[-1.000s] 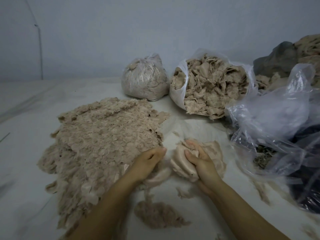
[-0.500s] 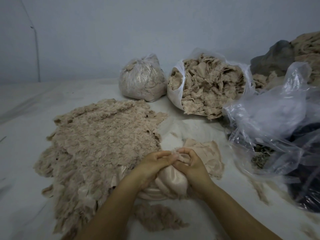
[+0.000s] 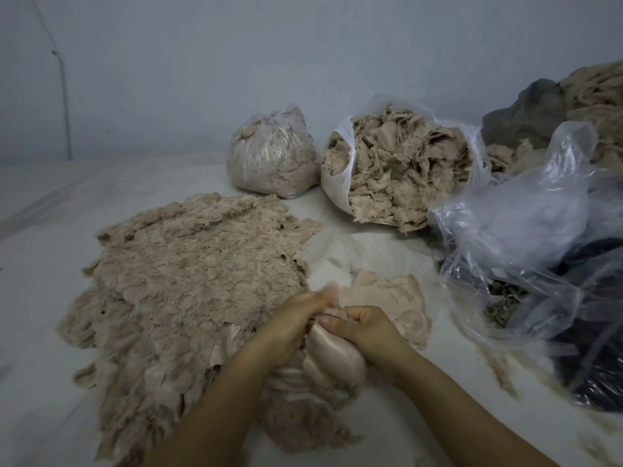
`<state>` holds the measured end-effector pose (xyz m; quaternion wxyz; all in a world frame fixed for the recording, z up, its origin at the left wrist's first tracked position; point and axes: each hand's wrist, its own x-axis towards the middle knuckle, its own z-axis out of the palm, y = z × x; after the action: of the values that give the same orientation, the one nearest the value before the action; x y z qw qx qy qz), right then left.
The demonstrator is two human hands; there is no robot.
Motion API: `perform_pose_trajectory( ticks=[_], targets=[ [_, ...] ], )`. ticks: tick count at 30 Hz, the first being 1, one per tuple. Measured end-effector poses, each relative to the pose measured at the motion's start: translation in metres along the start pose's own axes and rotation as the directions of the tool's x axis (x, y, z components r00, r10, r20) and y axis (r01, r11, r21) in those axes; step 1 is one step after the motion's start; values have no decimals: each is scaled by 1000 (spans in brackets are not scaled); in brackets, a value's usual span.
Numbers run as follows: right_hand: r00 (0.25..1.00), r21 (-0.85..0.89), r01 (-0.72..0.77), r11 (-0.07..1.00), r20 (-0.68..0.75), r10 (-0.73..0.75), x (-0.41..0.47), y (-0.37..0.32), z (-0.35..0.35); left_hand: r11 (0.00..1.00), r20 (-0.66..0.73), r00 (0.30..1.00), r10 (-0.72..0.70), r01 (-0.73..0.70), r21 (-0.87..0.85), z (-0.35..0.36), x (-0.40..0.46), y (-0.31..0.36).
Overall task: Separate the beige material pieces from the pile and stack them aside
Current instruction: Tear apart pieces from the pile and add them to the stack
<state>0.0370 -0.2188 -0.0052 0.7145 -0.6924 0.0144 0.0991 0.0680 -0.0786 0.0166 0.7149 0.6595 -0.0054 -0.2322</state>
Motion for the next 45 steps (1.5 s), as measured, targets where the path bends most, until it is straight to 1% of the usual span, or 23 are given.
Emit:
perform_pose_trajectory(
  ticks=[1,3,4,6,7,9,10,11,13,15,16,18,20,24,26,30,33,35,39,41,43,44,45],
  targets=[
    [1000,-12,-5,1000,-5,5,0,-1,-1,996,26,999,42,-44,84,-1,-1,-1],
    [1000,-60,-4,998,-14,3,0,-2,-1,978,-59,992,113,-101,181,-4,4,-4],
    [1000,-75,1,997,-15,-3,-1,-3,-1,976,-111,985,135,-113,186,-5,7,-6],
    [1000,-55,12,998,-17,-13,0,-3,-1,987,-202,971,127,-104,123,-4,11,-8],
    [1000,-35,13,999,-16,-14,1,-4,-1,993,-273,955,113,-96,73,-6,13,-8],
    [1000,-5,21,1000,-20,-21,-1,-5,-3,993,-434,894,115,-114,29,-16,15,-4],
    [999,11,33,999,-29,-32,-1,-5,-4,990,-468,873,141,-133,51,-20,15,-3],
    [998,33,48,998,-42,-46,-1,-5,-5,986,-440,883,165,-149,72,-22,14,-2],
    [993,76,92,993,-82,-86,1,-5,-2,989,-261,955,143,-127,76,-13,9,-1],
    [970,108,170,980,-195,-146,7,-5,2,992,-83,992,99,-91,88,2,4,-7],
    [944,105,213,971,-277,-177,10,-5,3,988,-60,991,123,-116,102,7,2,-10],
    [892,77,271,959,-395,-221,14,-3,0,978,-128,971,201,-192,84,9,4,-14],
    [858,49,295,954,-452,-243,14,1,-2,966,-188,948,257,-245,85,7,7,-14],
    [830,71,284,956,-517,-208,13,4,-4,910,-236,892,387,-327,257,4,13,-16],
    [826,38,268,963,-523,-209,15,2,-5,872,-239,866,439,-347,344,3,17,-18],
    [792,-45,292,955,-548,-268,21,1,-11,788,-245,831,499,-317,528,1,25,-15],
    [784,-92,275,957,-554,-279,26,2,-17,676,-188,840,508,-254,692,-4,29,-16],
    [785,-136,258,957,-548,-289,29,4,-20,632,-163,849,502,-231,740,-6,30,-18],
    [734,-287,222,932,-579,-354,34,4,-30,663,-181,845,503,-243,708,-8,35,-14],
    [727,-298,197,934,-595,-343,36,4,-38,717,-220,854,472,-226,659,-9,35,-14],
    [738,-322,166,932,-587,-334,36,5,-45,846,-248,909,336,-175,504,-12,36,-15],
    [744,-336,162,928,-577,-339,36,6,-47,895,-213,949,232,-123,428,-12,34,-15],
    [748,-341,167,925,-568,-344,36,7,-47,910,-152,977,147,-73,408,-9,33,-15]
  ],
)
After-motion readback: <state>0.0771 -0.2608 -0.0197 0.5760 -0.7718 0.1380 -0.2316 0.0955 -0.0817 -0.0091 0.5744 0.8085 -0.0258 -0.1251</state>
